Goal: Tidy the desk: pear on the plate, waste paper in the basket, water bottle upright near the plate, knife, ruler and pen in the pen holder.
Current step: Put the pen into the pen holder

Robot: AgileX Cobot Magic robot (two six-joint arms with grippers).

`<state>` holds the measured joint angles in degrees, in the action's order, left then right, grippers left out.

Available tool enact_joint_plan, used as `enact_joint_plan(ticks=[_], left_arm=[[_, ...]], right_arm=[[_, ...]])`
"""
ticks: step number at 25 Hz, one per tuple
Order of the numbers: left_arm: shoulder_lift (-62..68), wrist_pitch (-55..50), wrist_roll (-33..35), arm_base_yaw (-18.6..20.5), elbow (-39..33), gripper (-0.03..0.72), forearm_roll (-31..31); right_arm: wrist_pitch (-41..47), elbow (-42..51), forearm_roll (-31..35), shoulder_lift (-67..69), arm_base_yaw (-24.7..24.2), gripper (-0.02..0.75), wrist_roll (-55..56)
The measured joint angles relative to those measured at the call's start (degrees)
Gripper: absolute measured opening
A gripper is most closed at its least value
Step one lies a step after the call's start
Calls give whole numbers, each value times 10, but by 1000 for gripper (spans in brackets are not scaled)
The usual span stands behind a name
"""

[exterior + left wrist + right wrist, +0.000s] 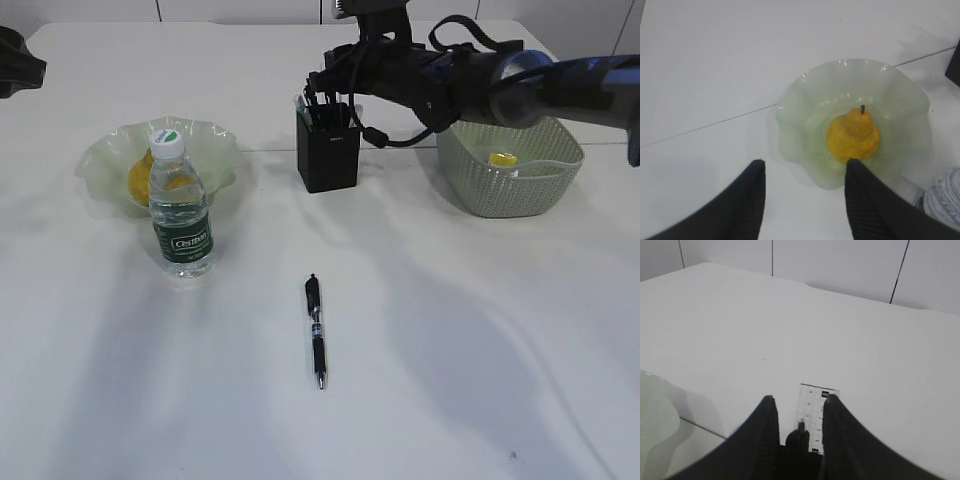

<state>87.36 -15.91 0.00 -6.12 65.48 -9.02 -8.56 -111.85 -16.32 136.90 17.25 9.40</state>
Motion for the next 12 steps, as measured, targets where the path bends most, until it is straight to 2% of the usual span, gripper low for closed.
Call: enact_joint_plan(ticks=[7,12], left_arm=[[0,0,0,0,0,363,0],[0,1,0,0,0,363,0]], right_arm=[[122,-63,0,-6,0,239,11],[191,-75,11,-31,0,239,12]])
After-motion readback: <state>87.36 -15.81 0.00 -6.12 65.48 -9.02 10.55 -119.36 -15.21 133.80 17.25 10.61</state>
